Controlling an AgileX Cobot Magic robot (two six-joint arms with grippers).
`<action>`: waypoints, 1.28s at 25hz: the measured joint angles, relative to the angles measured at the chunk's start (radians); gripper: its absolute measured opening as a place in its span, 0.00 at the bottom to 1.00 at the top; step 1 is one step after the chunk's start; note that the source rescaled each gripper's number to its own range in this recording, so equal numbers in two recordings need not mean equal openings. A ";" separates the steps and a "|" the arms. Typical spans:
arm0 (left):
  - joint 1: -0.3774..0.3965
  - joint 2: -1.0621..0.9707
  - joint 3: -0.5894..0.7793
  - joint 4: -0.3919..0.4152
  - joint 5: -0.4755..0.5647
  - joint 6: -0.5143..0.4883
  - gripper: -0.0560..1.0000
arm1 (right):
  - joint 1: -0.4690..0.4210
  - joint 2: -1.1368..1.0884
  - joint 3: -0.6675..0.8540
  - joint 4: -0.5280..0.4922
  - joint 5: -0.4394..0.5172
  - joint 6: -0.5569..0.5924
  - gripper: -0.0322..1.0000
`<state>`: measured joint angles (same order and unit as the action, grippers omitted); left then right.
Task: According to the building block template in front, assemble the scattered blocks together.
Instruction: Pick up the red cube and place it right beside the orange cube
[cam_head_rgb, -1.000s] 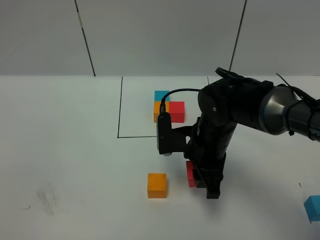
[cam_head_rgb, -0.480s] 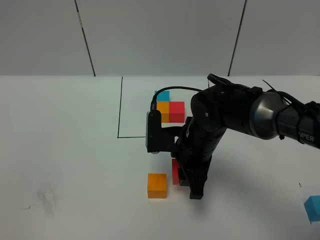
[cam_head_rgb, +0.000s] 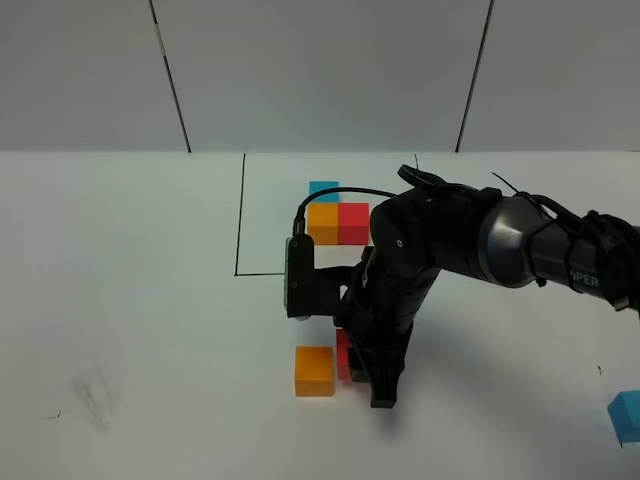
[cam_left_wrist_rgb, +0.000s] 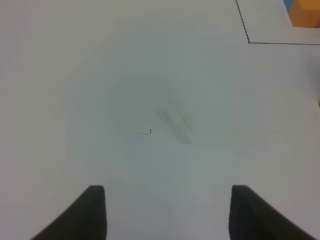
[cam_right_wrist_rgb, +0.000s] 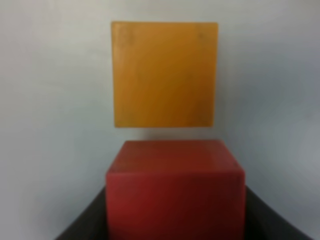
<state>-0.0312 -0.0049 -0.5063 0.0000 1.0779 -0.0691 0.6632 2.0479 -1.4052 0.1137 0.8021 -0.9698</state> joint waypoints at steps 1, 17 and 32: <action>0.000 0.000 0.000 0.000 0.000 0.000 0.25 | 0.000 0.003 0.000 0.009 -0.003 -0.006 0.24; 0.000 0.000 0.000 0.000 0.000 0.000 0.25 | 0.000 0.046 0.000 0.080 -0.017 -0.060 0.24; 0.000 0.000 0.000 0.000 0.000 0.000 0.25 | 0.000 0.094 0.000 0.095 -0.072 -0.066 0.24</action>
<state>-0.0312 -0.0049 -0.5063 0.0000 1.0779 -0.0691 0.6632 2.1418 -1.4054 0.2091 0.7306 -1.0362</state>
